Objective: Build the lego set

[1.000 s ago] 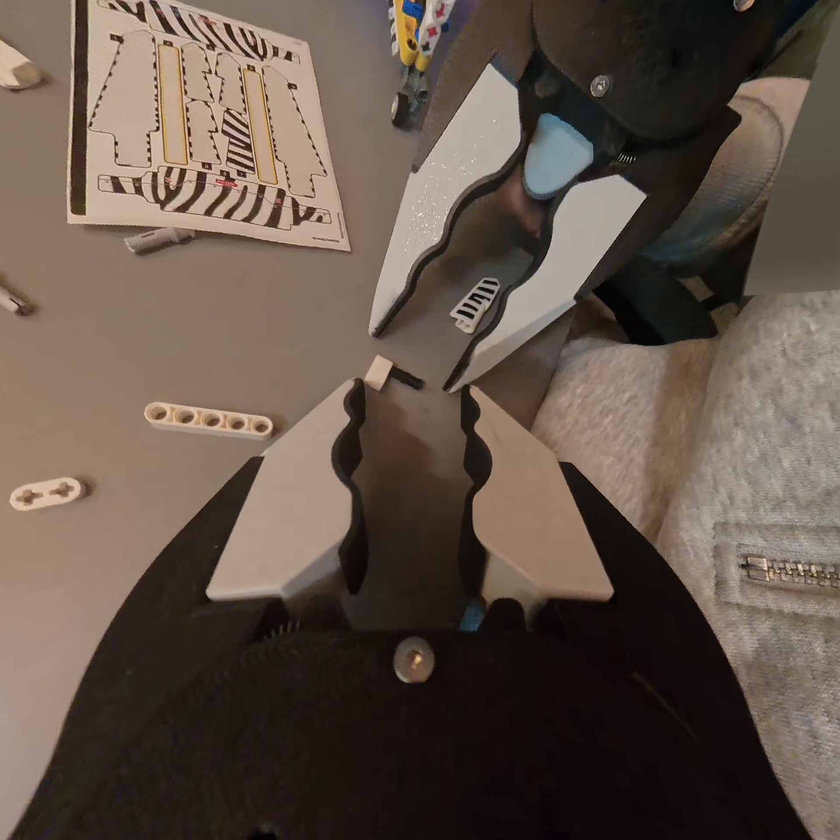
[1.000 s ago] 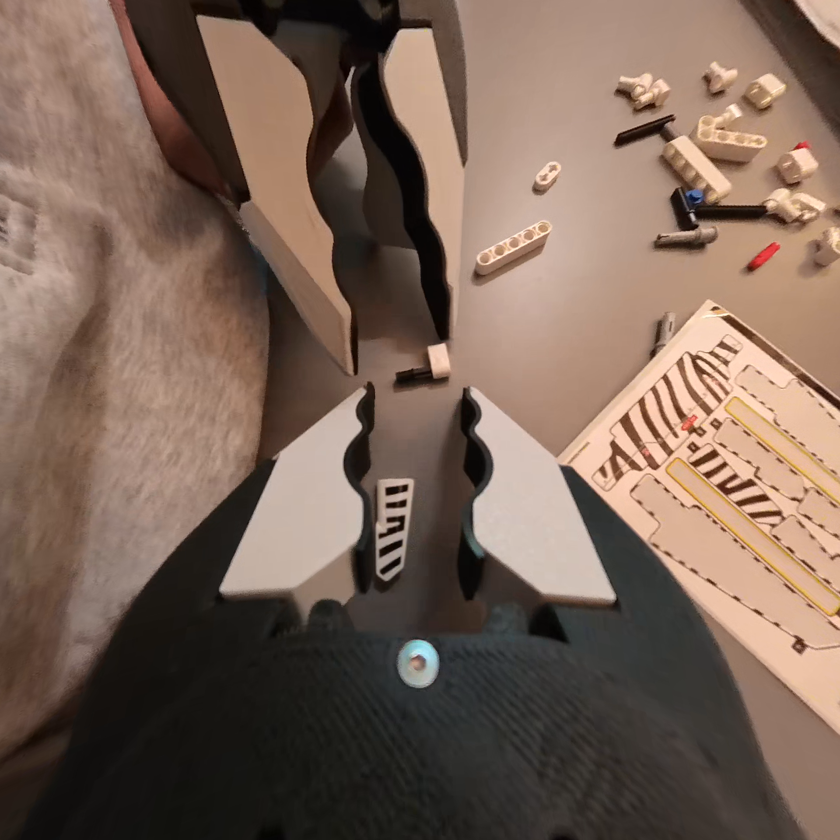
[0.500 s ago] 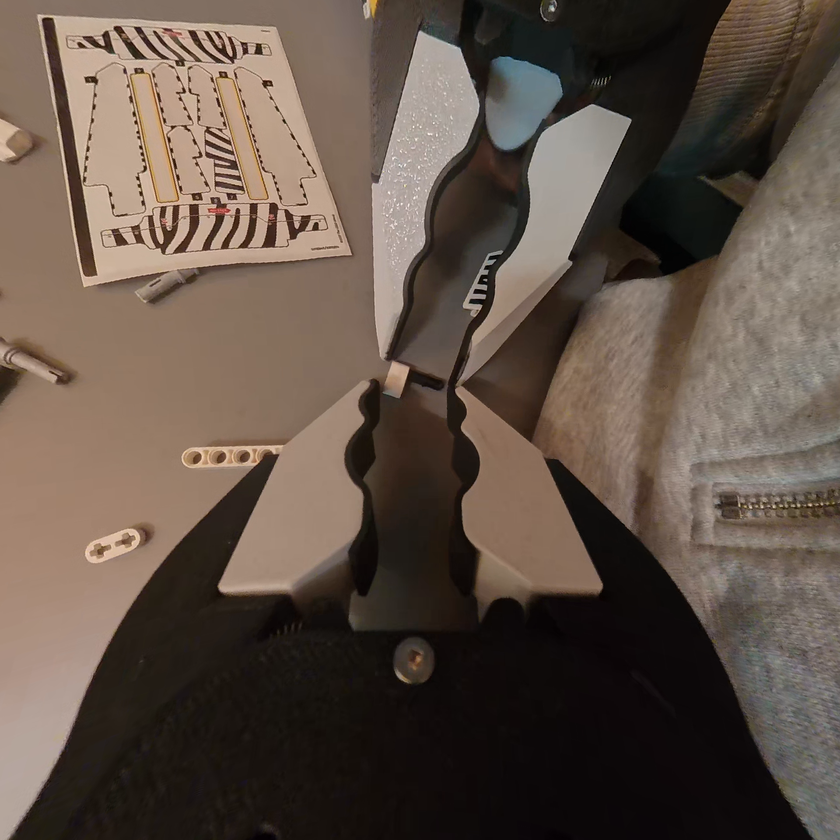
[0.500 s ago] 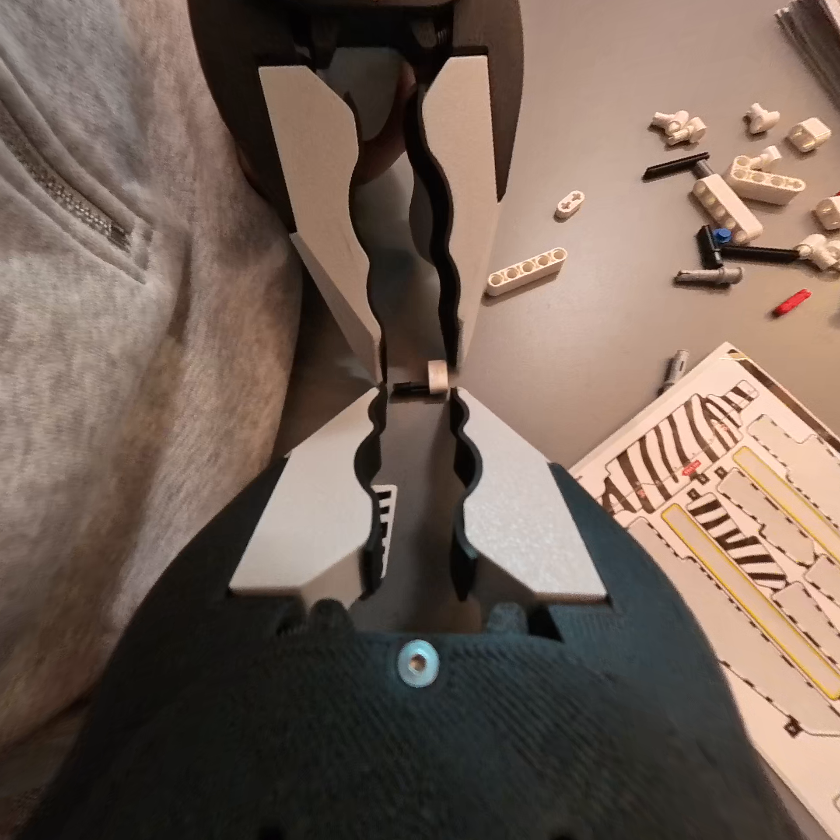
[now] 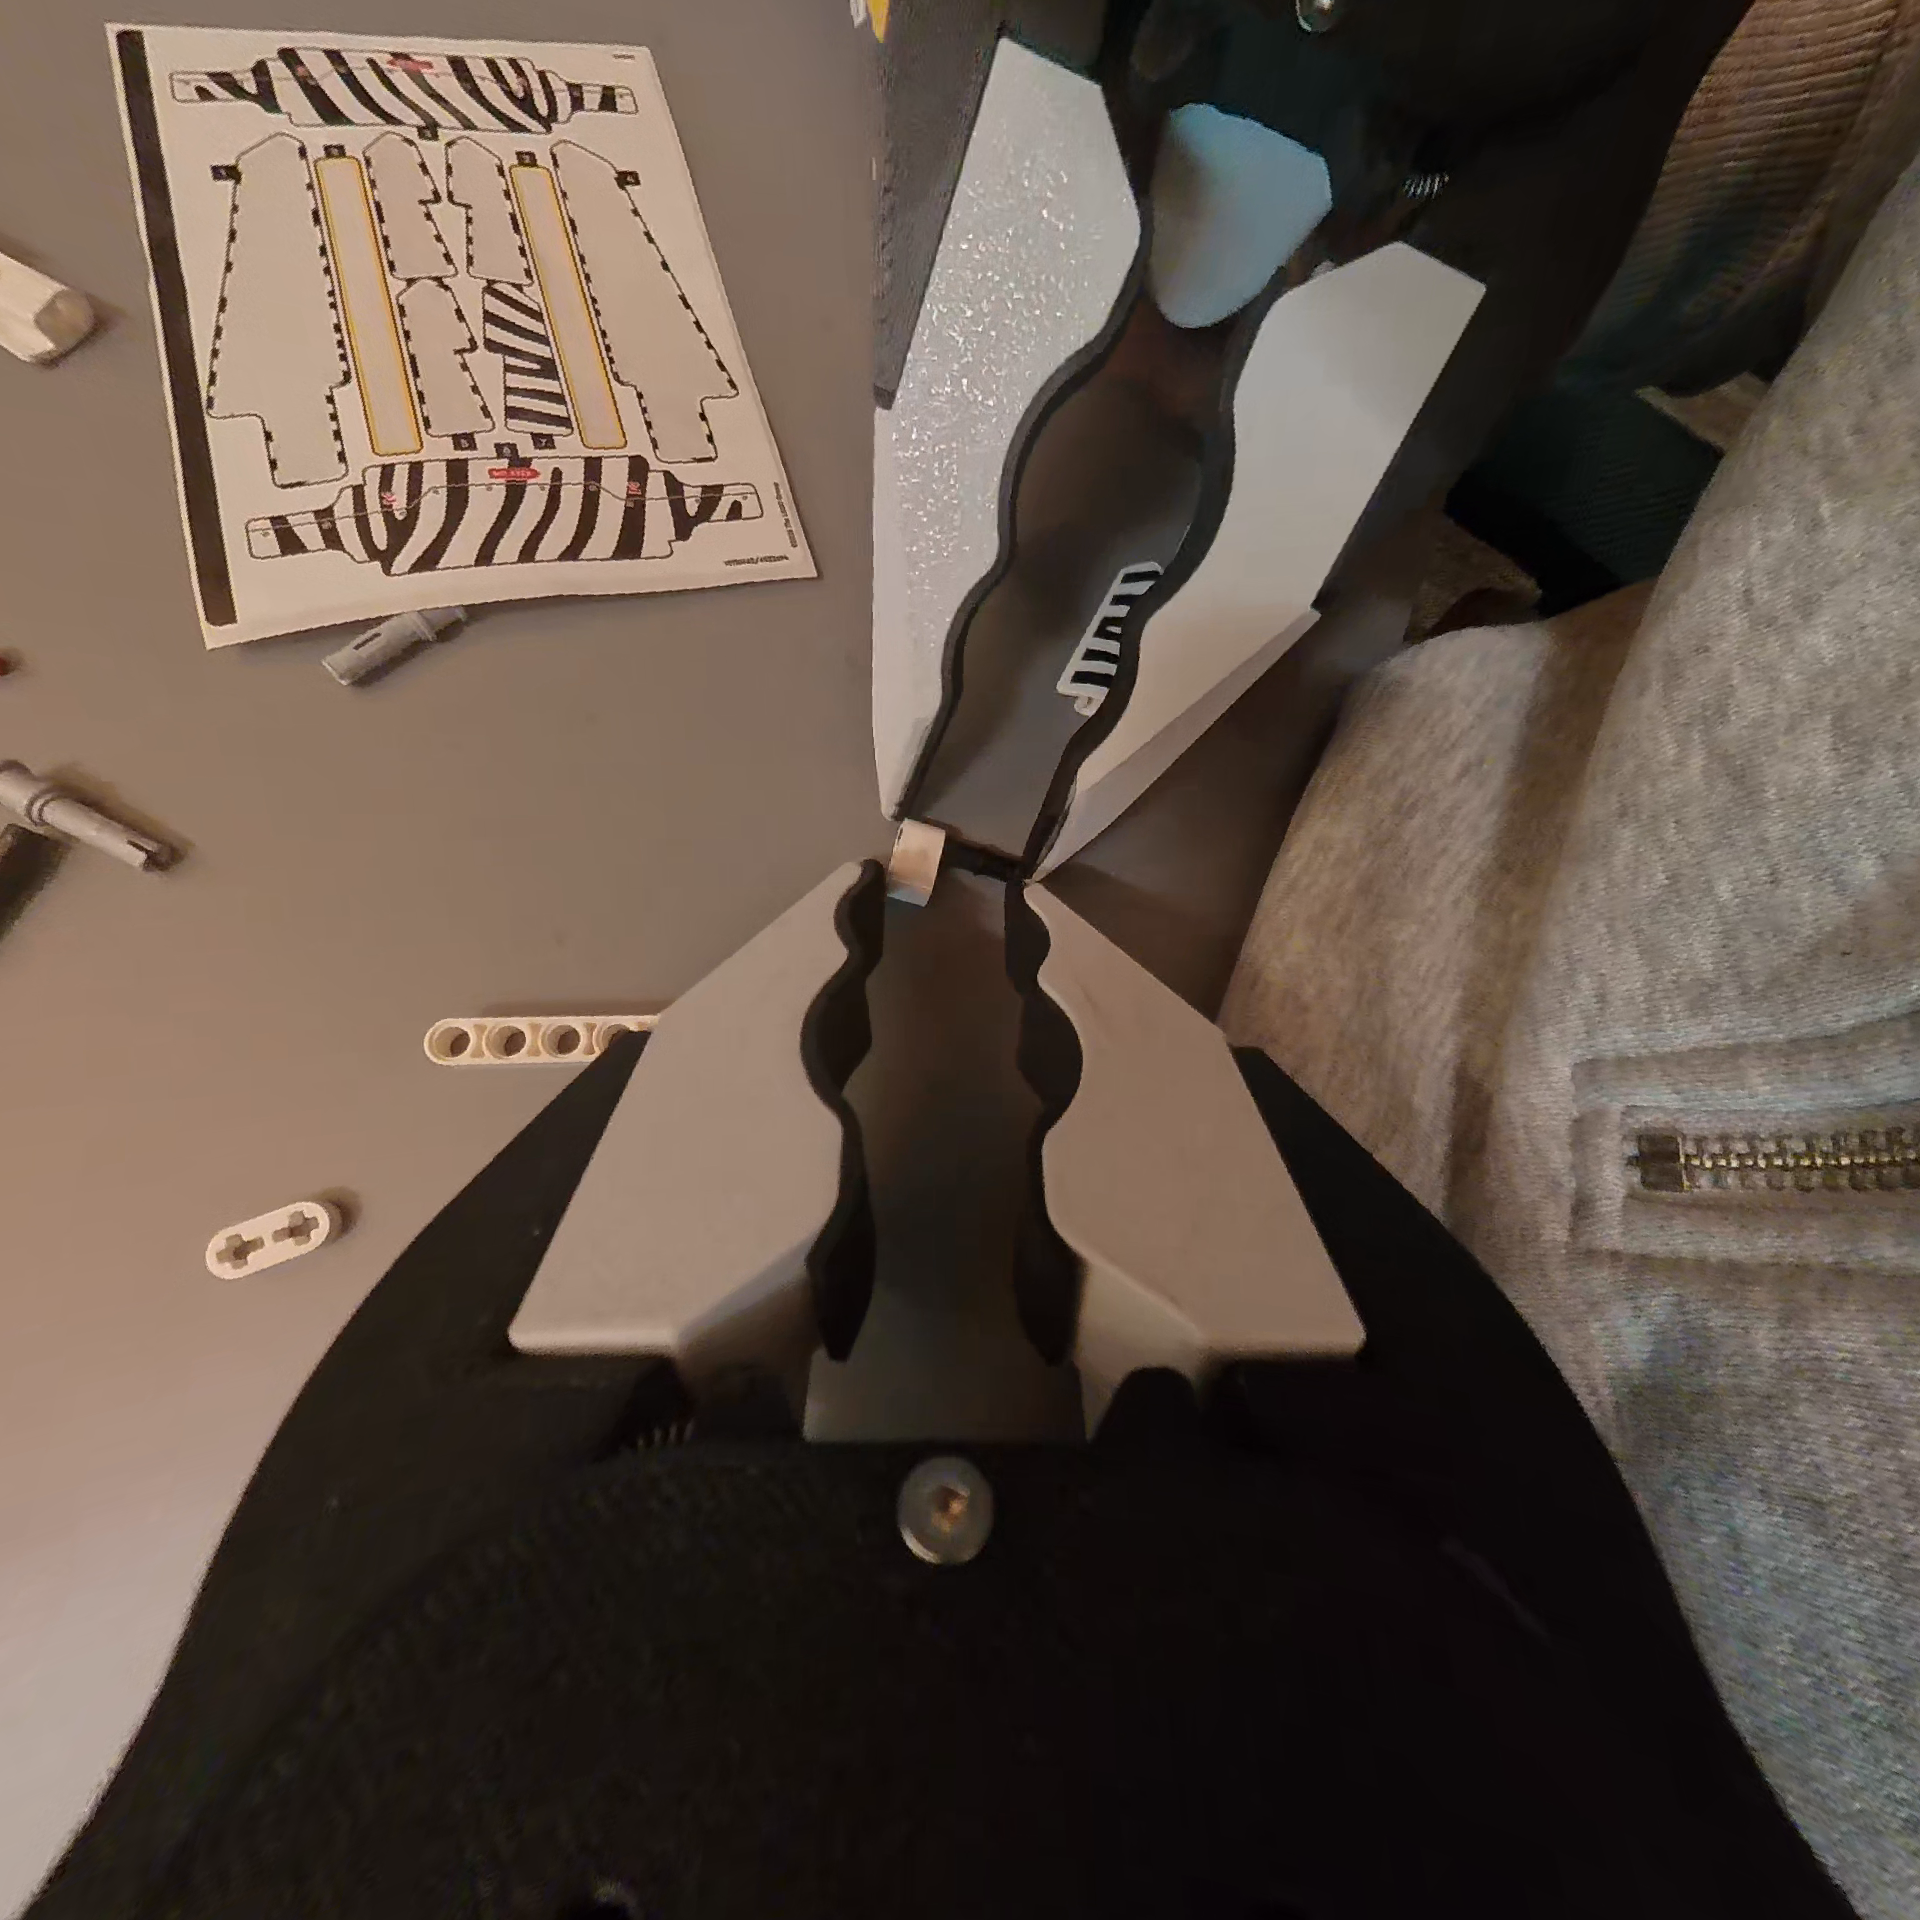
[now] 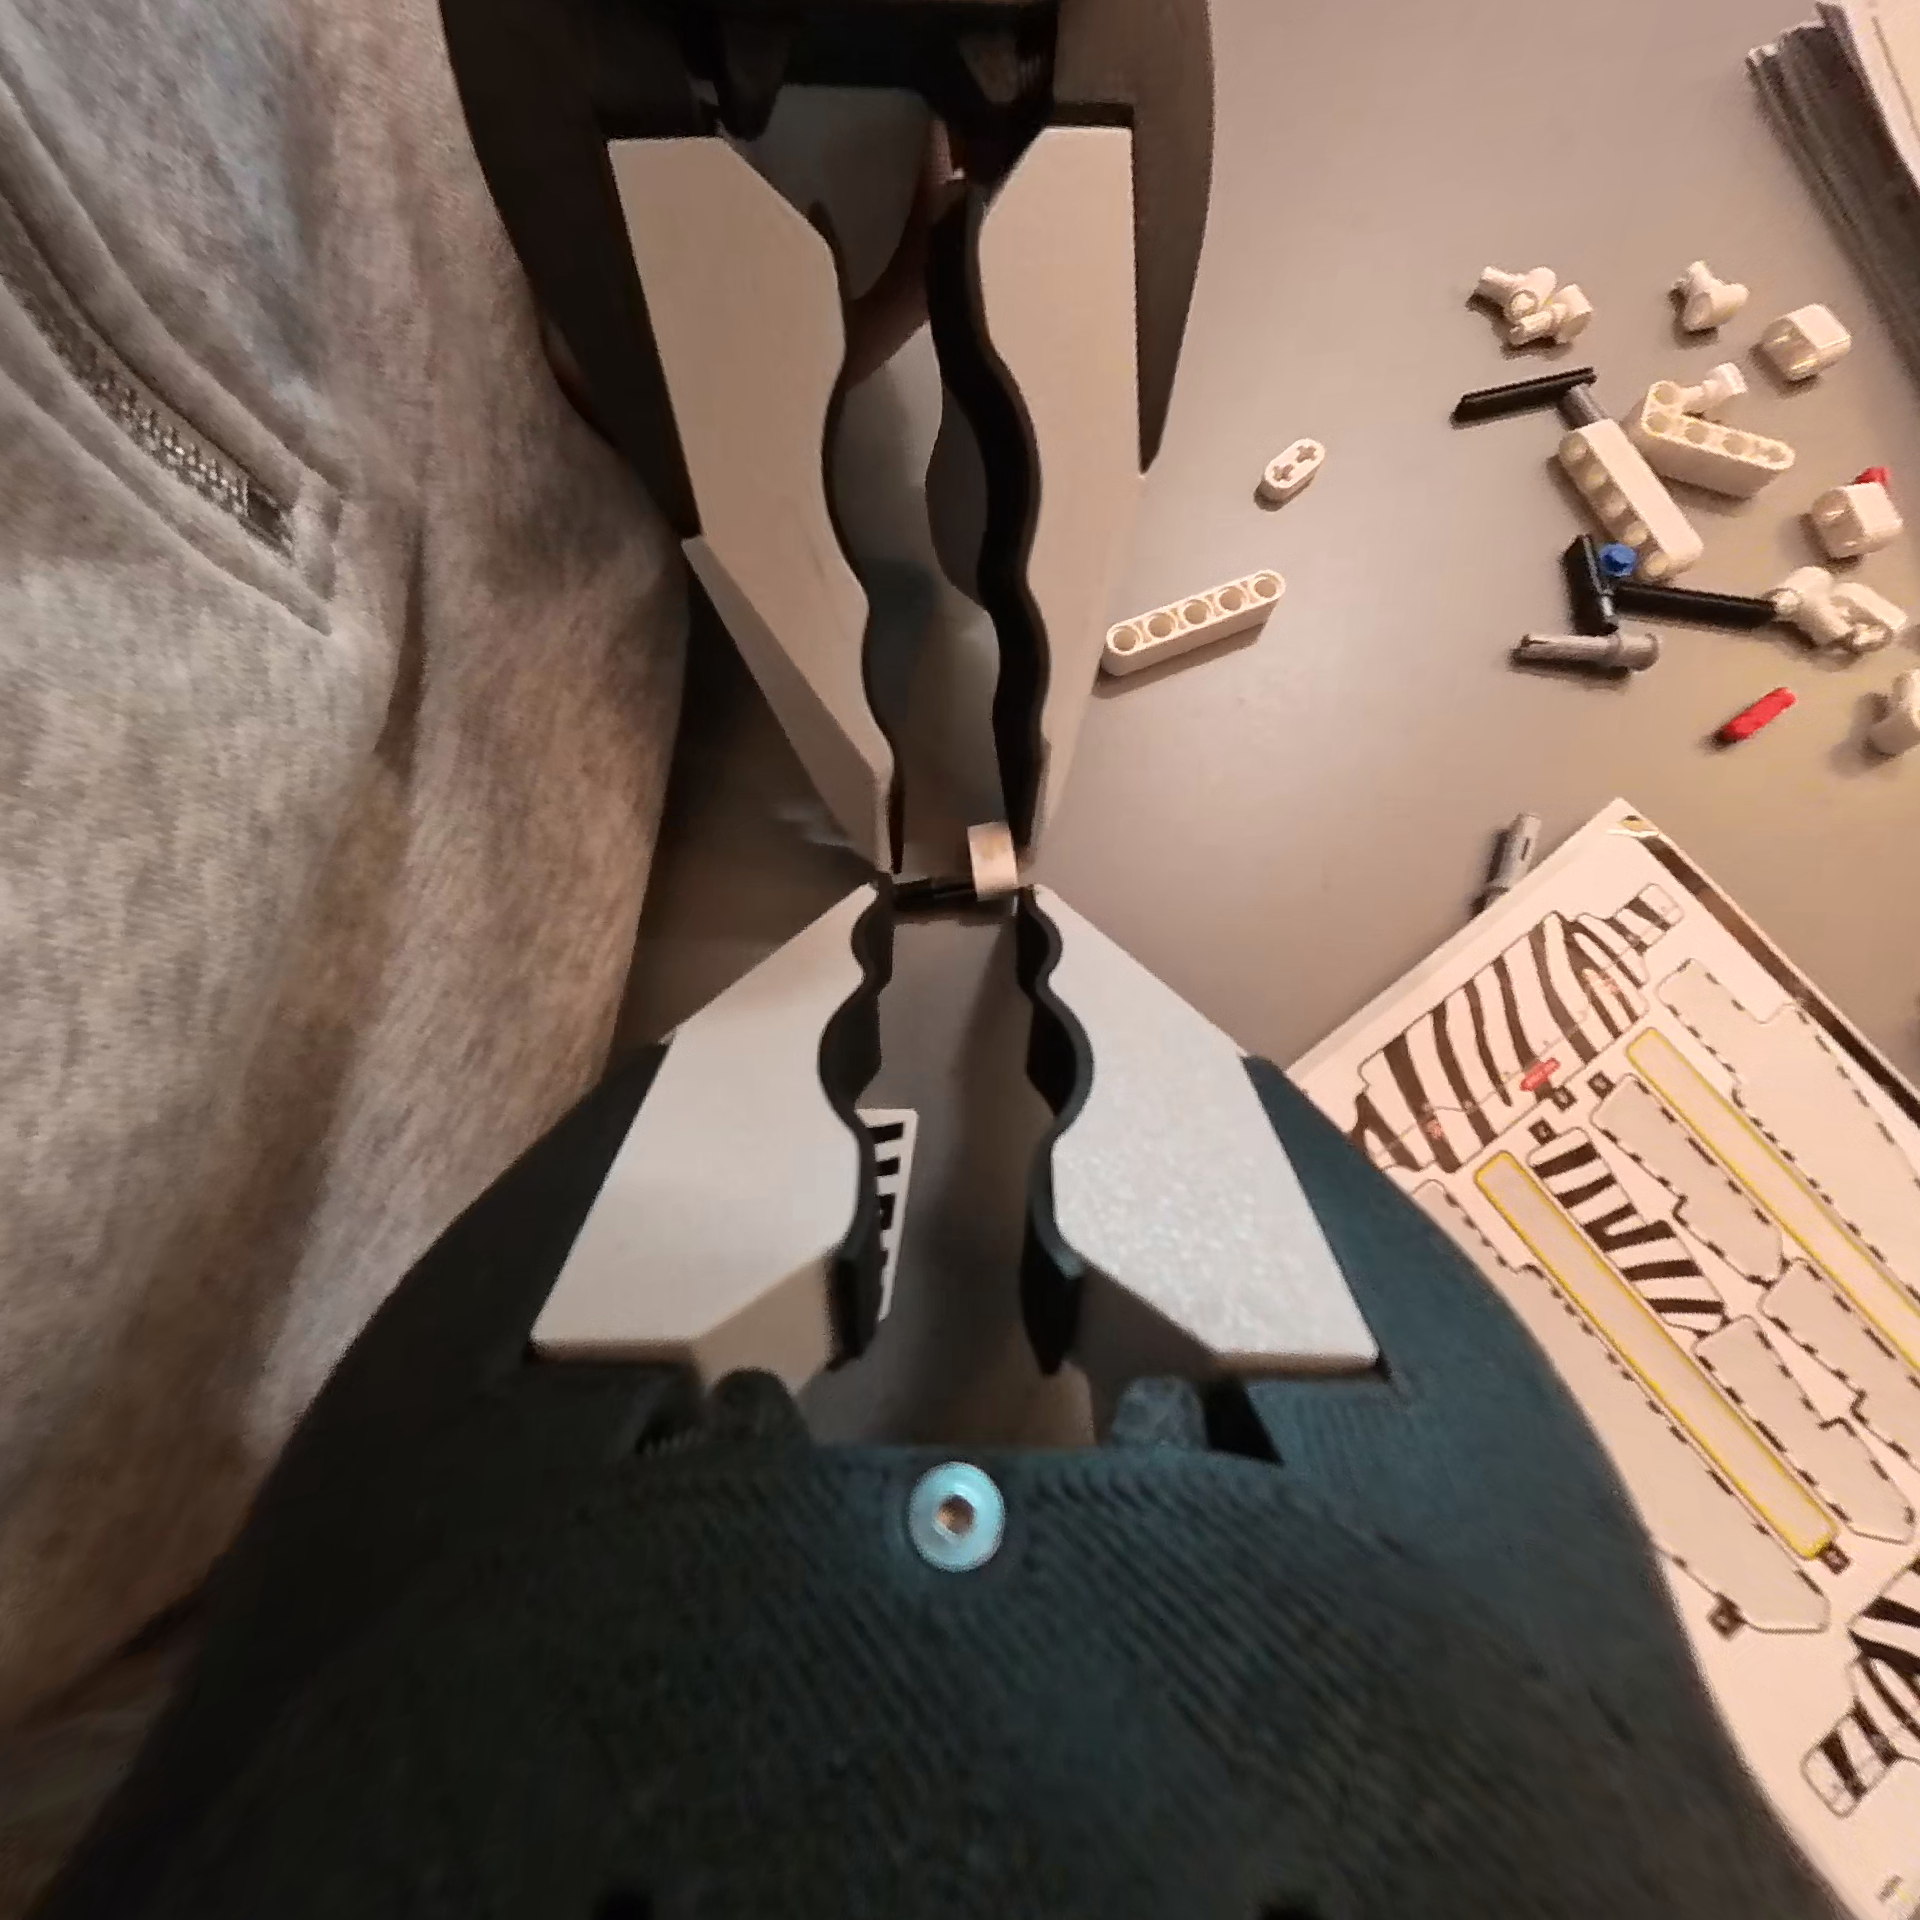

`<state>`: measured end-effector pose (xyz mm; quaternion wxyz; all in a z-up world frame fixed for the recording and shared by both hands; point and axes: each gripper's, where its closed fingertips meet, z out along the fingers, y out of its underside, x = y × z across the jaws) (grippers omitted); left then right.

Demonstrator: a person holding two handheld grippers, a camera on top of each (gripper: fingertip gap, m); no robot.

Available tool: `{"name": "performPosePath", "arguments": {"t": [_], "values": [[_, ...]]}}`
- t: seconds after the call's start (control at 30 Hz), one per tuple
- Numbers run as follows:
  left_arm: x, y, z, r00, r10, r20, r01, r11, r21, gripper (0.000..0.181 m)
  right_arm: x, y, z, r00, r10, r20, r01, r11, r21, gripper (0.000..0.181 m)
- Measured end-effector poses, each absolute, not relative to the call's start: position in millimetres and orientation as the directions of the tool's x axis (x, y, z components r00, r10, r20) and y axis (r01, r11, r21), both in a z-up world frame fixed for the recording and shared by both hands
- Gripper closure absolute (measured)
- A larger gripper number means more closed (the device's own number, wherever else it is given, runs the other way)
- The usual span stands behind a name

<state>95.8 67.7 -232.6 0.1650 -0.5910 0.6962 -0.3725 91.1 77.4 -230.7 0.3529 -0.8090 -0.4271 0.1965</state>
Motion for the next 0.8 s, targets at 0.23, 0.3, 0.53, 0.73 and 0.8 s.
{"name": "performPosePath", "arguments": {"t": [0.23, 0.3, 0.53, 0.73, 0.8], "values": [[96.1, 69.0, -233.9, -0.239, -0.951, 0.198, -0.703, 0.028, -0.711, 0.163, 90.9, 76.0, -230.7, 0.55, 0.835, -0.003, 0.564, -0.374, -0.736, 0.159], [96.3, 69.8, -234.4, -0.233, -0.954, 0.187, -0.704, 0.033, -0.71, 0.165, 91.0, 75.6, -230.9, 0.551, 0.835, 0.002, 0.568, -0.373, -0.734, 0.159], [96.4, 70.4, -234.7, -0.227, -0.953, 0.199, -0.706, 0.021, -0.708, 0.167, 91.0, 74.2, -231.9, 0.565, 0.825, -0.013, 0.556, -0.392, -0.733, 0.159], [96.3, 70.3, -234.8, -0.227, -0.953, 0.203, -0.707, 0.018, -0.707, 0.167, 91.4, 73.0, -232.3, 0.569, 0.822, -0.022, 0.551, -0.402, -0.731, 0.16], [96.4, 70.2, -234.9, -0.227, -0.953, 0.203, -0.707, 0.017, -0.707, 0.168, 91.5, 72.7, -232.4, 0.57, 0.821, -0.019, 0.555, -0.403, -0.727, 0.16]]}}
